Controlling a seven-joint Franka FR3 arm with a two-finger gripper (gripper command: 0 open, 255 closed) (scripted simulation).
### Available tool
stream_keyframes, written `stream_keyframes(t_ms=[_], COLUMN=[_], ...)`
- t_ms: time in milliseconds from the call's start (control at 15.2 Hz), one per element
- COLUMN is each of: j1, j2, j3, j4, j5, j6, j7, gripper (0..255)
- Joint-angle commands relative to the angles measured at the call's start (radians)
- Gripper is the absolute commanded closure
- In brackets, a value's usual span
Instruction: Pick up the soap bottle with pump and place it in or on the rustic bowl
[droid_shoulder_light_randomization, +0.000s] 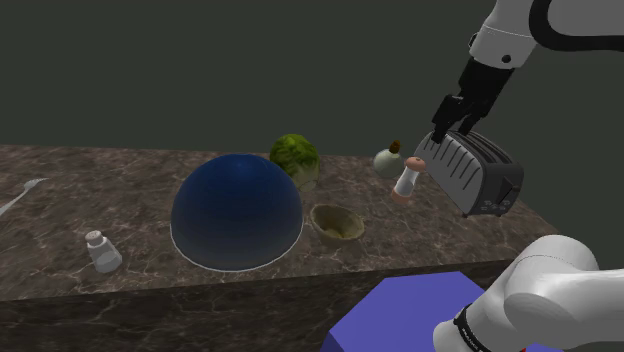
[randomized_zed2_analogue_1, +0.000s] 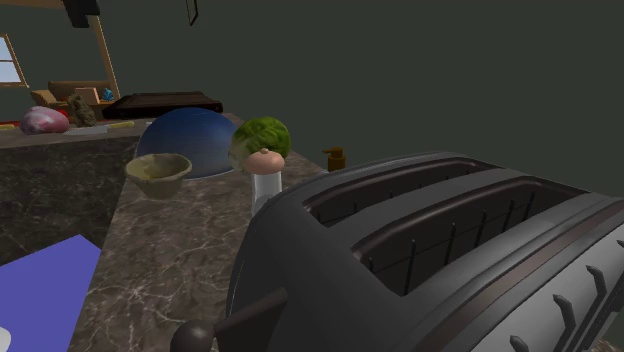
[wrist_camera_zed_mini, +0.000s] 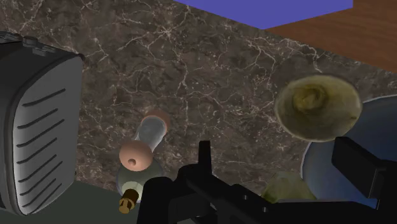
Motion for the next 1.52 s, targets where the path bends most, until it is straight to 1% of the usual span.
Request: stream_keyframes(t_ms=[0, 396, 792, 1122, 1452], j1=[0.000, -0.012, -0.016, -0.011, -0.004], j2=[0.000, 0.116, 0.276, 0.438, 0.624], j3=[0.000, -0.118, -0.234, -0.327, -0.411], j4=[0.000, -0.017, 0.016, 0.079, 0.176], j5=[0.000, -0.059, -0.088, -0.076, -0.020], j6=[0.000, 0.141, 0.277, 0.379, 0.463], j7=[0.000, -0.122, -0.244, -0.355, -0.481], gripper=[0, 0, 0, 0, 0])
